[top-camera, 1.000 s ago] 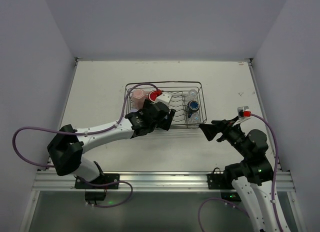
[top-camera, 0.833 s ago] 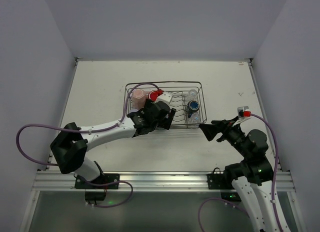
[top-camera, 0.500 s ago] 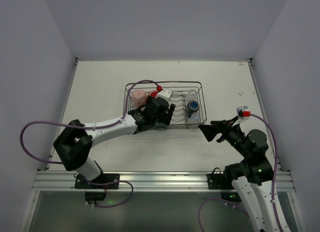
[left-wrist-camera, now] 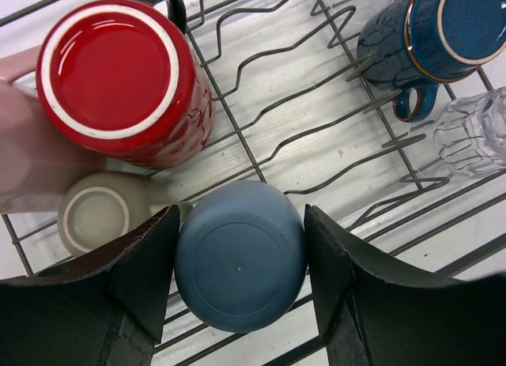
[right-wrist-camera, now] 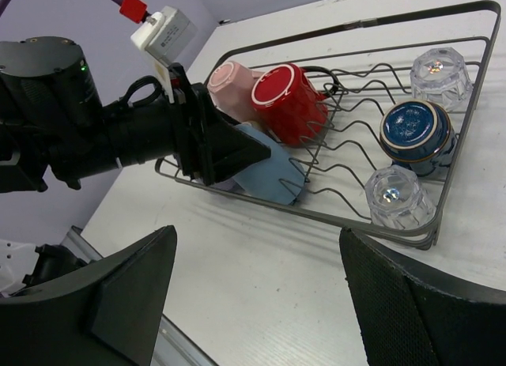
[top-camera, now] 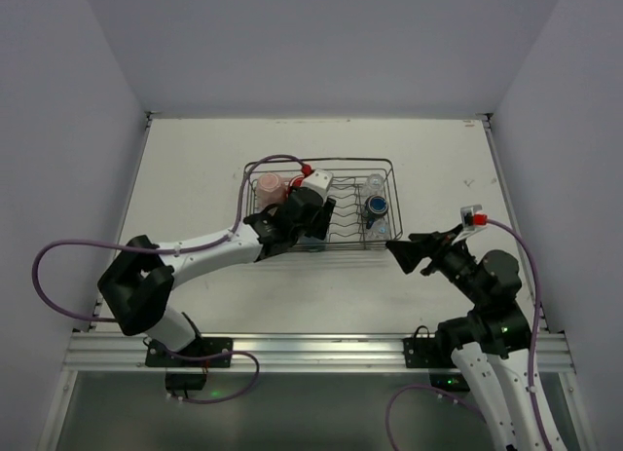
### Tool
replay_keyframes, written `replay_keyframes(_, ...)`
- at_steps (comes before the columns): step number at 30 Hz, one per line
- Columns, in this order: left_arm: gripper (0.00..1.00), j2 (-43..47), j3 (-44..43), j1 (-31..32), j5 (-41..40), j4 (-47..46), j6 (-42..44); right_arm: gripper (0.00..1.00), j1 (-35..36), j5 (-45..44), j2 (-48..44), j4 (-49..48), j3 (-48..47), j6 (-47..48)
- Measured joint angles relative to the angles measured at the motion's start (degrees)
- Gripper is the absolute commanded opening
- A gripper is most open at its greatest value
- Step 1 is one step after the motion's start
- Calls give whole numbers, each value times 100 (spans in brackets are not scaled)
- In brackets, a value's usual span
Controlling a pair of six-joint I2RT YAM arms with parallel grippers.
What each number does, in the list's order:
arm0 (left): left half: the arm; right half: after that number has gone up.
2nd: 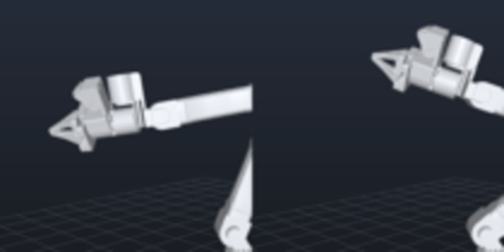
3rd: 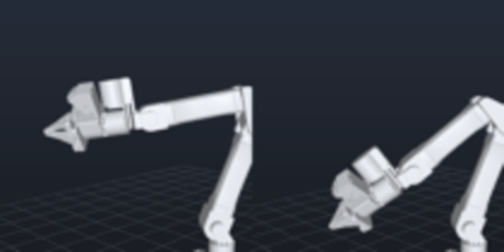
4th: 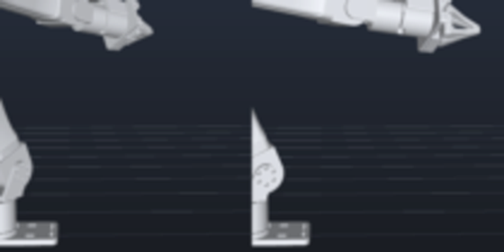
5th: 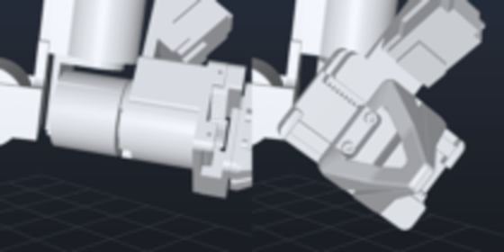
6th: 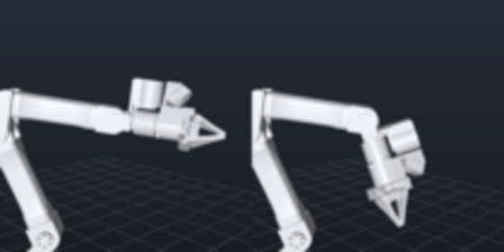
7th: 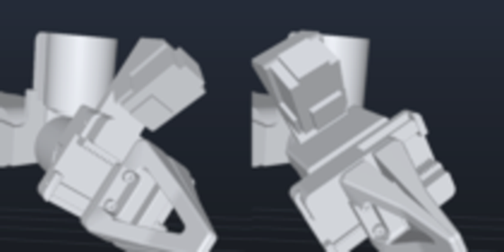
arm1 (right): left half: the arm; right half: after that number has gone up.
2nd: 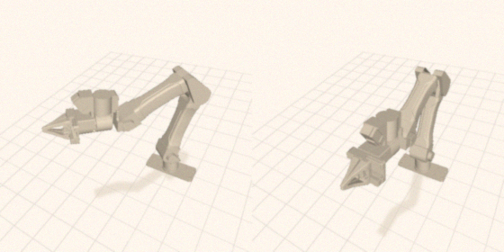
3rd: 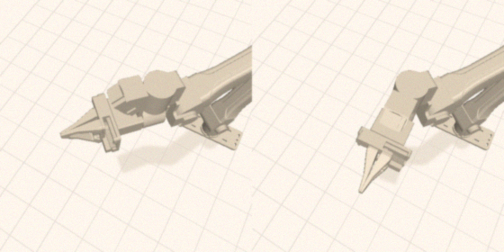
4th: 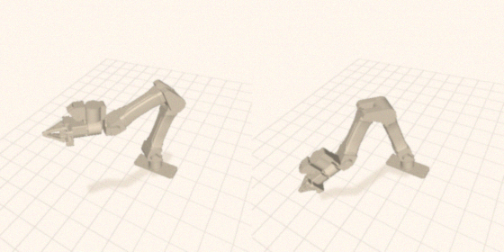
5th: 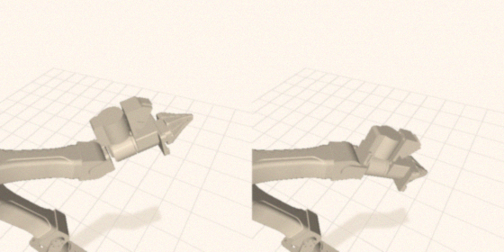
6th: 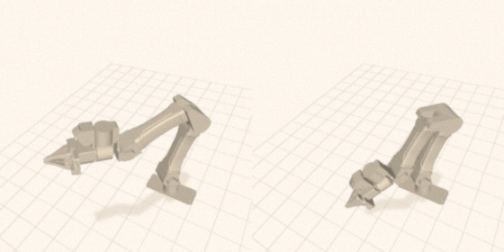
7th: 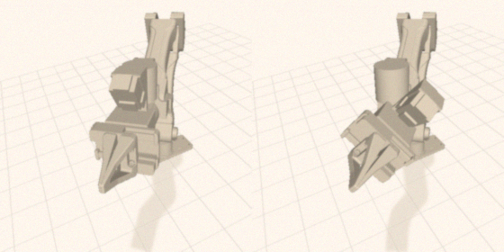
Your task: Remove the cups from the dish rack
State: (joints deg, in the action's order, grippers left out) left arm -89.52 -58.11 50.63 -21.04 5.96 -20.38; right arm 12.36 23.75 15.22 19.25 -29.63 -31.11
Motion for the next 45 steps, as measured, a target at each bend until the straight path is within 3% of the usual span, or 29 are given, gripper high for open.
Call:
replay_keyframes(8, 14, 837, 13, -7, 13, 140, 0, 83, 0, 205, 245, -476, 15, -417)
replay_keyframes(16, 9, 2124, 48, -160, 254, 122, -240, 80, 369, 503, 1123, -2197, 476, -1561)
replay_keyframes(23, 5, 3082, 710, -225, 1088, -828, -966, 80, 1019, 555, 1805, -3460, 531, -2129)
replay_keyframes(35, 4, 3252, 1462, -225, 2267, -2218, -1952, 81, 1648, 535, 2575, -4664, 522, -2564)
replay_keyframes(38, 6, 3254, 1580, -225, 2461, -2500, -2105, 72, 1711, 538, 2673, -4905, 522, -2636)
replay_keyframes(40, 8, 3254, 1676, -225, 2588, -2732, -2210, 56, 1738, 538, 2697, -5145, 520, -2688)
replay_keyframes(42, 18, 3254, 1773, -225, 2677, -2942, -2271, 43, 1753, 538, 2776, -5447, 511, -2756)
replay_keyframes(43, 24, 3254, 1810, -225, 2708, -3021, -2310, 29, 1753, 538, 2835, -5600, 509, -2802)
replay_keyframes(44, 42, 3254, 1829, -225, 2739, -3077, -2339, 22, 1759, 540, 2927, -5766, 509, -2835)
replay_keyframes(45, 52, 3265, 1840, -227, 2750, -3099, -2361, 15, 1757, 584, 3023, -5952, 509, -2944)
